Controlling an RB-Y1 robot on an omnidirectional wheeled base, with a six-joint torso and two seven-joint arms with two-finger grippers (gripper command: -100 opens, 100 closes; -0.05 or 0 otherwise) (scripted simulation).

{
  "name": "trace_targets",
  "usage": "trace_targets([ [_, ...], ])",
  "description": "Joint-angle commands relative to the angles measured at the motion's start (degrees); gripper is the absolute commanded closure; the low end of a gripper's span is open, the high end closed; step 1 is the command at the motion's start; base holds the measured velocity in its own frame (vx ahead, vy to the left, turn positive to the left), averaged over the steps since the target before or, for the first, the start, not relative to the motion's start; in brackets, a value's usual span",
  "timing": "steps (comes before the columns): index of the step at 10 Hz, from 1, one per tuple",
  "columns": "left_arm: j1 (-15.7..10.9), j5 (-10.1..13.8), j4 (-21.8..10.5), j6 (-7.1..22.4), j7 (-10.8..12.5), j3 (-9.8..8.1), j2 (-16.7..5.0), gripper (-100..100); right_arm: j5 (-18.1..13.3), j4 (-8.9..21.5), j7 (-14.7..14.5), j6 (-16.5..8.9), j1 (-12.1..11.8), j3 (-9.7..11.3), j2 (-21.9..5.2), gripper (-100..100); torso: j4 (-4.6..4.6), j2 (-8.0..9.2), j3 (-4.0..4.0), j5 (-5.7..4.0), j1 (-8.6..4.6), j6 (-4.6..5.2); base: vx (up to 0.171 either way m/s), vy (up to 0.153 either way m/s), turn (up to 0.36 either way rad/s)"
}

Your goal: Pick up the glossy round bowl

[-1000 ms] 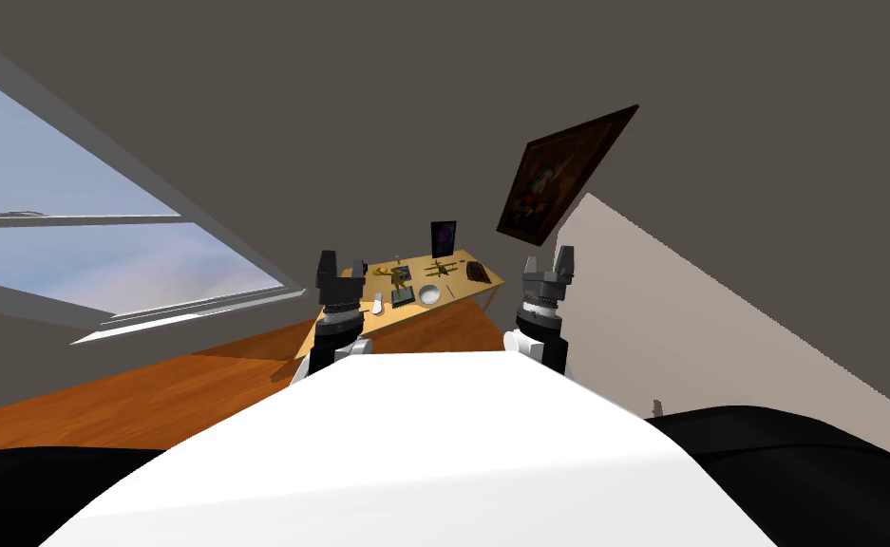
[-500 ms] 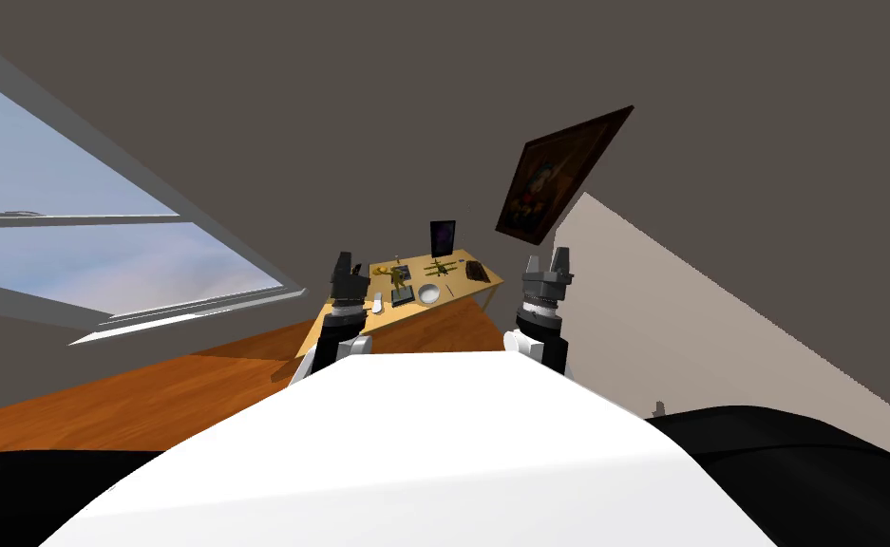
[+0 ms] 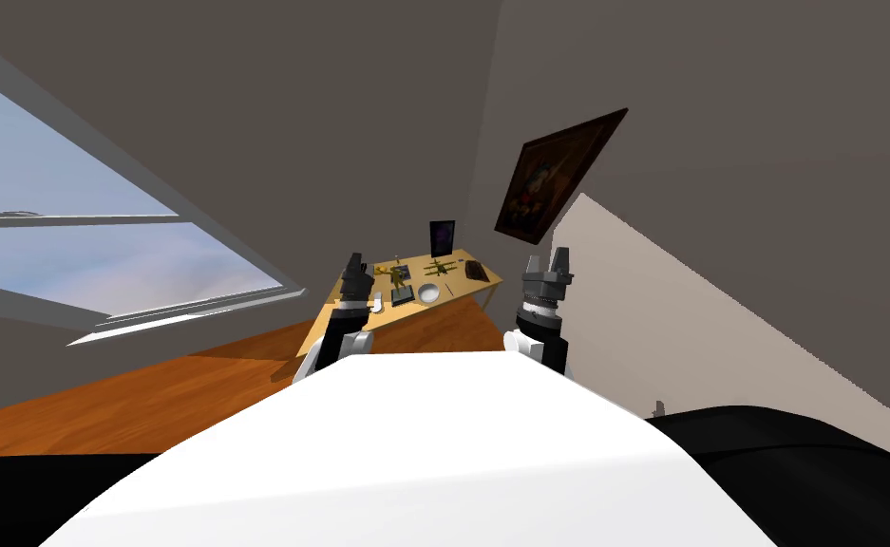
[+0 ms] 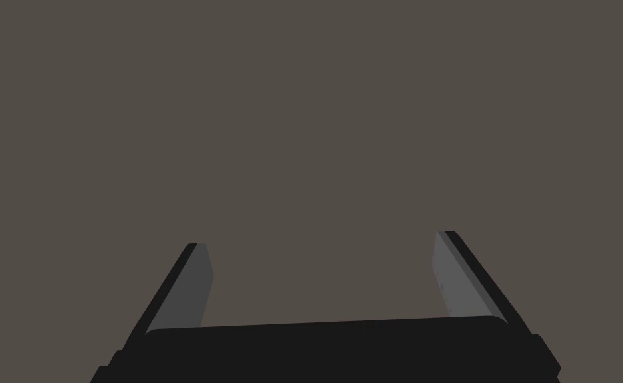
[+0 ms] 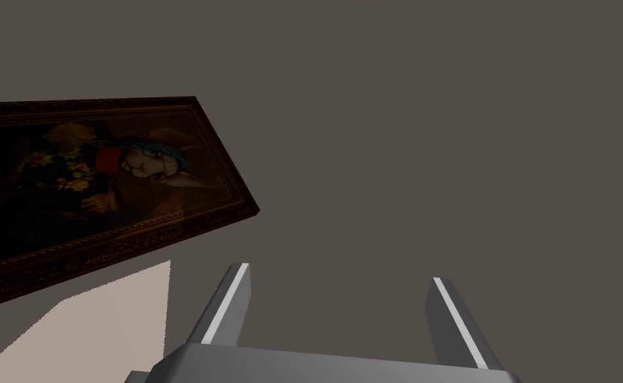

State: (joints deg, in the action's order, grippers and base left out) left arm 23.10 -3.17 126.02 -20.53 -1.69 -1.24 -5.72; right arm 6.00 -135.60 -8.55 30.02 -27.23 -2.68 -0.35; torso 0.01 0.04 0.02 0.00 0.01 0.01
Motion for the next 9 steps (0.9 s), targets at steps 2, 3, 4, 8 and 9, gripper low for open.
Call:
trace_targets([
  [2, -1.63, 0.41, -1.67, 4.32, -1.09, -0.17, -0.47, -100, 0.0, 0.0, 0.0, 0.0, 0.0, 0.0, 0.0, 0, 0.0, 0.0, 0.0, 0.0, 0.0, -0.01, -0.016, -0.001, -0.012],
  [3, -1.63, 0.41, -1.67, 5.4, -1.09, -0.17, -0.47, -100, 0.0, 0.0, 0.0, 0.0, 0.0, 0.0, 0.0, 0, 0.0, 0.01, 0.01, 0.0, 0.0, 0.0, -0.015, -0.001, -0.009],
  [4, -3.01, 0.76, -3.07, 7.67, -1.76, -0.41, -0.81, -100, 0.0, 0.0, 0.0, 0.0, 0.0, 0.0, 0.0, 0, 0.0, 0.01, 0.01, 0.0, -0.01, -0.01, -0.014, -0.001, -0.016],
  [8, -5.99, 1.49, -6.16, 13.44, -3.17, -0.88, -1.36, -100, 0.0, 0.0, 0.0, 0.0, 0.0, 0.0, 0.0, 0, 0.0, 0.0, 0.0, 0.0, -0.01, -0.02, -0.011, -0.001, -0.014],
  [9, -5.99, 1.49, -6.16, 15.04, -3.17, -0.88, -1.36, -100, 0.0, 0.0, 0.0, 0.0, 0.0, 0.0, 0.0, 0, 0.0, -0.01, -0.01, 0.0, -0.01, 0.0, -0.009, -0.001, -0.014],
])
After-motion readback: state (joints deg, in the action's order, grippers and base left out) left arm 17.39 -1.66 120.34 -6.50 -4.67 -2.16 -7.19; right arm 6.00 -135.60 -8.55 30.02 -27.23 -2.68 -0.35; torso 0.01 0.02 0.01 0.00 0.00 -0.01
